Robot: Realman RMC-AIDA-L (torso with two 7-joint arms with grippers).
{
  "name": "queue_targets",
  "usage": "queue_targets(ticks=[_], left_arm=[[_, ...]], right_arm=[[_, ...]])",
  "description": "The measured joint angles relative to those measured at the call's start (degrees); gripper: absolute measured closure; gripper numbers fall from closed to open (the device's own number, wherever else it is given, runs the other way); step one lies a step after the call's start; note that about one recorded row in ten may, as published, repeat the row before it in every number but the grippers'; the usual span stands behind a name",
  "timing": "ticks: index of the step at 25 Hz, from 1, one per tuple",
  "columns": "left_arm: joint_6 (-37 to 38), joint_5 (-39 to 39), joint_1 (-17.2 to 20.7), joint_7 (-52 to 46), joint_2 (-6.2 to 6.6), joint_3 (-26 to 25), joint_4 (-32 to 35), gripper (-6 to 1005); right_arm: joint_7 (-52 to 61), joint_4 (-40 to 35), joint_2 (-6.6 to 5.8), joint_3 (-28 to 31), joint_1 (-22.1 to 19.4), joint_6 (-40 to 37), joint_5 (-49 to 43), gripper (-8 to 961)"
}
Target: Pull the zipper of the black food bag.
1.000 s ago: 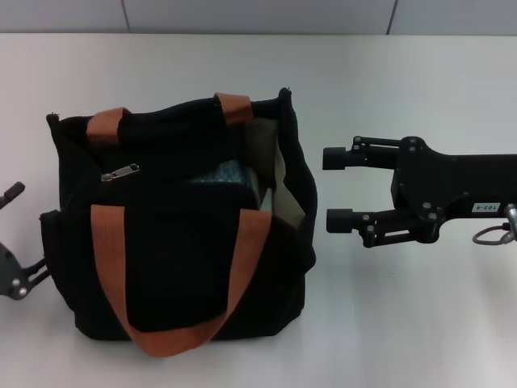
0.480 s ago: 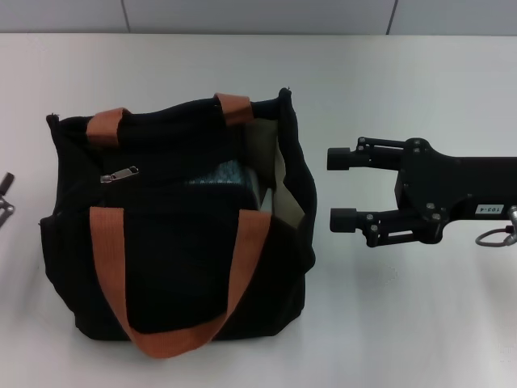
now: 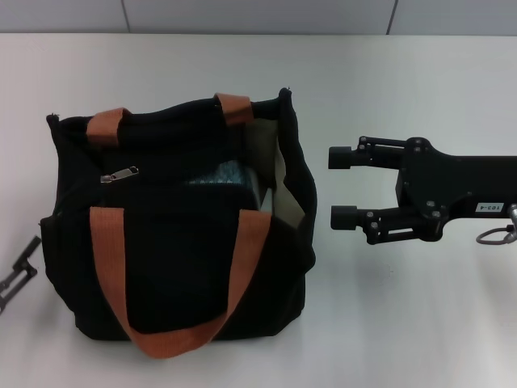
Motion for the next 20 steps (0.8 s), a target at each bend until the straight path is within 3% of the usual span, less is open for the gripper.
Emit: queue_targets(ticks=[4, 14, 20], left_arm=[[-2.03, 1.13, -0.18, 0.61, -0.24, 0.08, -0.13, 253], [-7.97, 0.53, -5.35, 6.6, -0.54, -0.84, -5.07, 262], [-6.75, -0.52, -6.16, 10.72, -0.5, -7.0, -9.3, 268]], right_arm=[[0.0, 0.09, 0.04, -0.1, 0.25, 0.17, 0.0, 149], [-0.22, -0.05, 0.34, -0.04, 0.69, 1.52, 0.02, 155], [-0.28, -0.14, 0.35, 0.08, 0.67, 1.59, 0.11, 158]])
